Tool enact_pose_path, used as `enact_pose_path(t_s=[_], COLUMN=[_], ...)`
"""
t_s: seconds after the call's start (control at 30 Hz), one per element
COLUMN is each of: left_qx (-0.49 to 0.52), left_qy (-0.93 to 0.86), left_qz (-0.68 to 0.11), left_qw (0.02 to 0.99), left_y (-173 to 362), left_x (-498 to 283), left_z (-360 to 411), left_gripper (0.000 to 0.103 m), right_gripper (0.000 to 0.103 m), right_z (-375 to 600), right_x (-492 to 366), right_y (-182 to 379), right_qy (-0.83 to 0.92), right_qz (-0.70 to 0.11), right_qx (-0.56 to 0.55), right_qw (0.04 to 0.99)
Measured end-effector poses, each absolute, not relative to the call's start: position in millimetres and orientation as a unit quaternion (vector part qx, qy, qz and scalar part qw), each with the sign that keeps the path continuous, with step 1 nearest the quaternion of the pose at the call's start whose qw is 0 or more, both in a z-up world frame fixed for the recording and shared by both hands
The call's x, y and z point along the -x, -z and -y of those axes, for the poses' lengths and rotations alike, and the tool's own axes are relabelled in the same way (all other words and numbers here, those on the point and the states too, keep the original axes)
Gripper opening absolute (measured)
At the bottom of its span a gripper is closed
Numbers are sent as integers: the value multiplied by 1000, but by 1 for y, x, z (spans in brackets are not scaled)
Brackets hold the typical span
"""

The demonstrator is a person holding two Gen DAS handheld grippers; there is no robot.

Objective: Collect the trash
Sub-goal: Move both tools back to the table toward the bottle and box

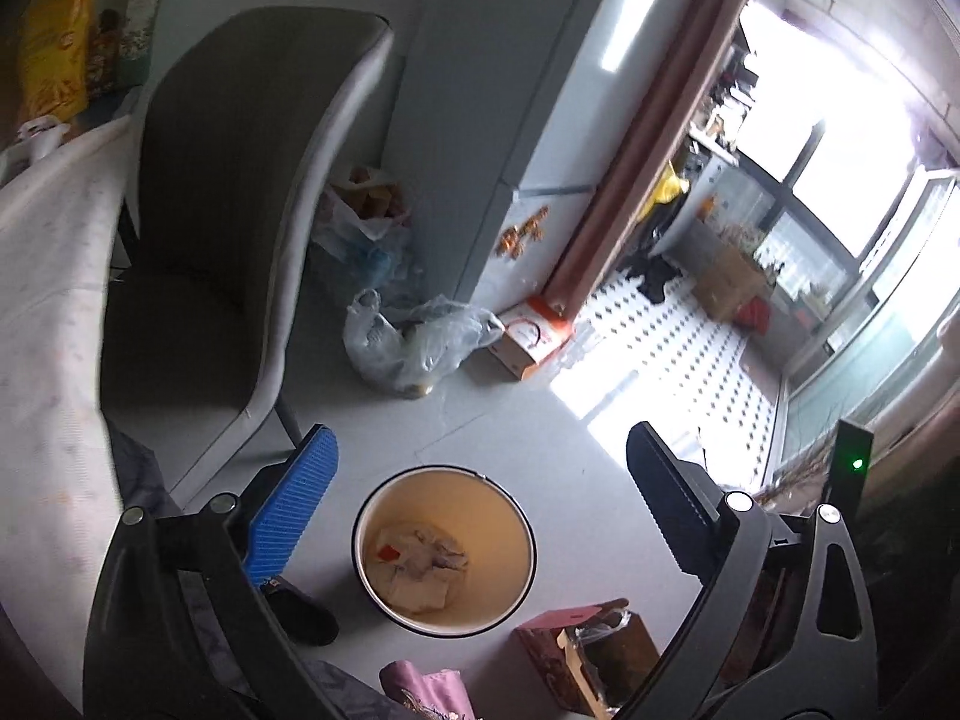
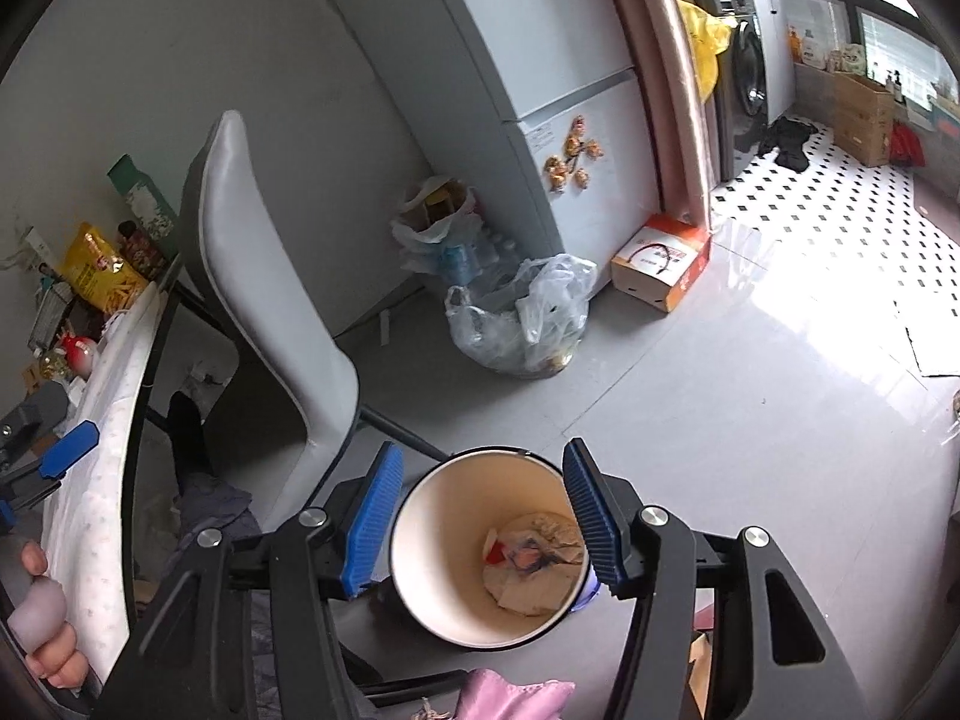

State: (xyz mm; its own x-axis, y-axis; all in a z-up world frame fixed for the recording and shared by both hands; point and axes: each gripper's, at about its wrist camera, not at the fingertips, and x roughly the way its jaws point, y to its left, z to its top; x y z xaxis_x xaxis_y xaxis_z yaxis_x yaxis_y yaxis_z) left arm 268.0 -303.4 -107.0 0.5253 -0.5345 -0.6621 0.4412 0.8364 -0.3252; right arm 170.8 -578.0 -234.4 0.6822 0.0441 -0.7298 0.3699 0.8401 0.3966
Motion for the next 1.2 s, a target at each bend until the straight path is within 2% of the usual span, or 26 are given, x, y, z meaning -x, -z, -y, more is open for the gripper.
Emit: enact_pose_path(t_s=[0.23,0.57,0.7,1.2], left_qx=[78,125,139,191], left_qy=[254,213,199,112], left_qz=[-377,-329,-316,-268], left_qw=[887,911,917,937], left_y=[92,66,57,49], left_x=[-256,-235,-225,-182], left_z=[264,190,163,48], left_gripper=[96,97,97,97], right_gripper=[75,88,96,95], right_z=[547,497,475,369], right_x=[-181,-191,-192,-201], right_y=[212,171,155,113], right_qy=[62,19,13,-68], right_qz=[-376,-359,-347,-345], right_qx=[-245,-224,-210,-148], right_qw=[891,906,914,924])
